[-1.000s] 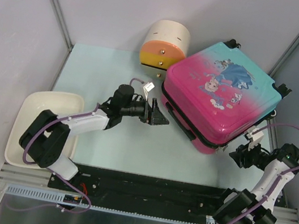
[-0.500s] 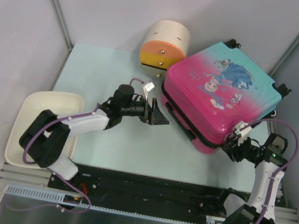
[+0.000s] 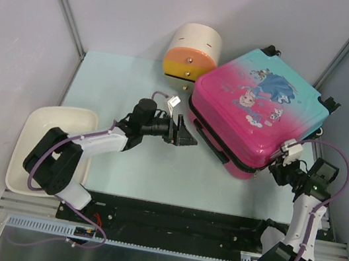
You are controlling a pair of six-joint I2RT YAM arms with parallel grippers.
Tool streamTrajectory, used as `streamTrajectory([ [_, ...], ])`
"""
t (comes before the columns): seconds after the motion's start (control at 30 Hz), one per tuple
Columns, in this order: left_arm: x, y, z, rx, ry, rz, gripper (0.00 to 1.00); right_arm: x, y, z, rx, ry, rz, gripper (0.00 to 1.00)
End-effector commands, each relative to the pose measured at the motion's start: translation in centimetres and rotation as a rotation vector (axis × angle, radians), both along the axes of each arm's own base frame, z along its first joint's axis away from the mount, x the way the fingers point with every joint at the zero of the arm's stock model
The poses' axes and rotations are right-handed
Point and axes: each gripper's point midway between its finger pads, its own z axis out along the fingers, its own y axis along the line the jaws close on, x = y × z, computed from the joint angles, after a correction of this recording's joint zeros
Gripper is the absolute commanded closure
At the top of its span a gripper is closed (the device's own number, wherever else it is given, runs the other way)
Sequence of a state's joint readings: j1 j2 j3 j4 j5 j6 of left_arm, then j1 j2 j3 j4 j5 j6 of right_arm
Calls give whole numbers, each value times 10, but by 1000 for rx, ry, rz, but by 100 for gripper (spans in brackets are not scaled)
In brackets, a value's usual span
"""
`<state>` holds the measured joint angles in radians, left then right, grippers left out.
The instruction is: Open, take out, and arrange the luggage
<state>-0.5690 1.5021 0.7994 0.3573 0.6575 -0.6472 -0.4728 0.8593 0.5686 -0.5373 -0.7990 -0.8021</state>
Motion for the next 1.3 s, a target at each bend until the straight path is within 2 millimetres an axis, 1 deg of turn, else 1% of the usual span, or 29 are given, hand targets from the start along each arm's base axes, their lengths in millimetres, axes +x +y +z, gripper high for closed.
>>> streamTrajectory([
  [0.0,6,-3,8,-17,-41,6,14,22,-22,36,-102,-160,-19,74],
  [0.03,6,-3,9,-19,-42,4,14,17,-17,38,-112,-159,19,70],
  [0.07,6,-3,8,-17,-42,5,14,3,-7,32,-89,-112,52,63],
  [0.1,6,-2,8,-17,-43,6,14,-3,-2,31,-90,-102,81,59],
  [0.13,6,-2,8,-18,-42,5,14,-9,2,29,-126,-116,137,57],
  [0.17,6,-2,8,-18,-42,5,14,-21,9,24,-110,-75,157,52],
  [0.23,6,-2,8,-17,-42,4,14,-31,15,20,-135,-68,209,50],
  [0.27,6,-2,7,-17,-38,5,14,-39,19,16,-123,-41,226,49],
  [0.33,7,-3,6,-15,-32,4,14,-46,24,13,-120,-19,246,46],
  [0.4,7,-3,8,-18,-34,3,14,-49,29,13,-106,-11,255,45],
  [0.47,7,-3,8,-20,-33,4,14,-52,37,13,-84,3,272,43],
  [0.5,7,-3,8,-20,-33,4,14,-52,40,13,-73,10,269,41],
  [0.53,7,-3,8,-19,-32,4,14,-45,40,16,-78,-9,257,39],
  [0.6,7,-3,8,-19,-30,6,13,-42,45,14,-41,27,210,37],
  [0.63,7,-3,7,-19,-29,6,14,-33,43,18,-56,-6,195,35],
  [0.67,7,-3,7,-19,-26,6,13,-30,47,17,-35,25,157,34],
  [0.7,7,-3,6,-18,-24,10,13,-28,48,14,-33,27,135,34],
  [0.73,7,-3,7,-20,-24,10,13,-19,48,20,-40,-10,119,35],
  [0.77,7,-3,7,-18,-24,10,13,-15,45,19,-52,-8,82,36],
  [0.8,7,-3,7,-19,-27,9,13,-12,50,22,-35,-18,76,36],
  [0.87,7,-3,8,-19,-28,11,13,-9,50,22,-42,-23,54,37],
  [0.9,7,-3,8,-19,-28,11,13,-7,55,25,-36,-30,60,38],
  [0.97,7,-2,6,-17,-26,11,13,-6,59,27,-36,-38,62,40],
  [1.03,7,-3,5,-15,-19,13,13,-10,70,28,-30,-42,105,43],
  [1.1,8,-3,5,-16,-20,15,14,-11,76,32,-30,-61,124,44],
  [1.27,8,-4,5,-16,-18,15,14,-17,99,40,-11,-85,193,44],
])
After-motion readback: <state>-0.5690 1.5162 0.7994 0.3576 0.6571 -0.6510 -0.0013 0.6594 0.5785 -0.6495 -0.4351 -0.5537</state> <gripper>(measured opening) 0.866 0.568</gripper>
